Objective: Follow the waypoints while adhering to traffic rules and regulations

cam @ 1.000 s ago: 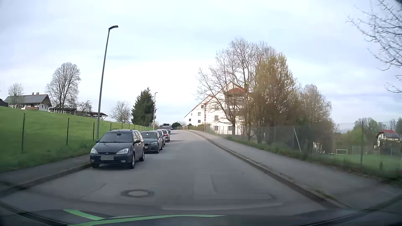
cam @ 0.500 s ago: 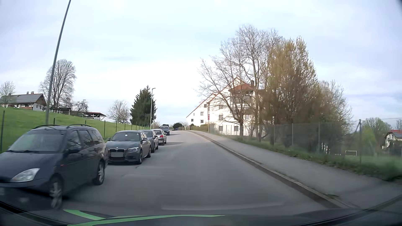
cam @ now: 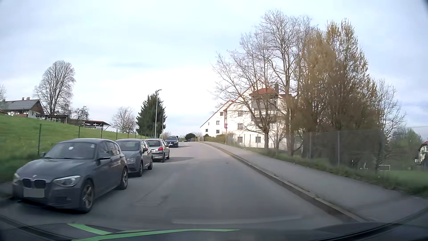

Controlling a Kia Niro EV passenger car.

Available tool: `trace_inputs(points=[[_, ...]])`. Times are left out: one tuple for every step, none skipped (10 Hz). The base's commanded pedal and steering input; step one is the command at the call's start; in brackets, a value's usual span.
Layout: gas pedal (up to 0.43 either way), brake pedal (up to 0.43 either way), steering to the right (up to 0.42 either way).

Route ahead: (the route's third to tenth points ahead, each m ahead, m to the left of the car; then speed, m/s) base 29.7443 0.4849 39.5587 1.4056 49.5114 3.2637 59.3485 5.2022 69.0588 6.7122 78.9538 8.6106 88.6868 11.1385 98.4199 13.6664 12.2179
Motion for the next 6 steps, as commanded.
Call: trace_inputs(points=[[0.177, 0.0, -0.008], [0.189, 0.0, -0.009], [0.189, 0.0, -0.009], [0.197, 0.0, -0.01], [0.197, 0.0, -0.011], [0.197, 0.0, -0.013]])
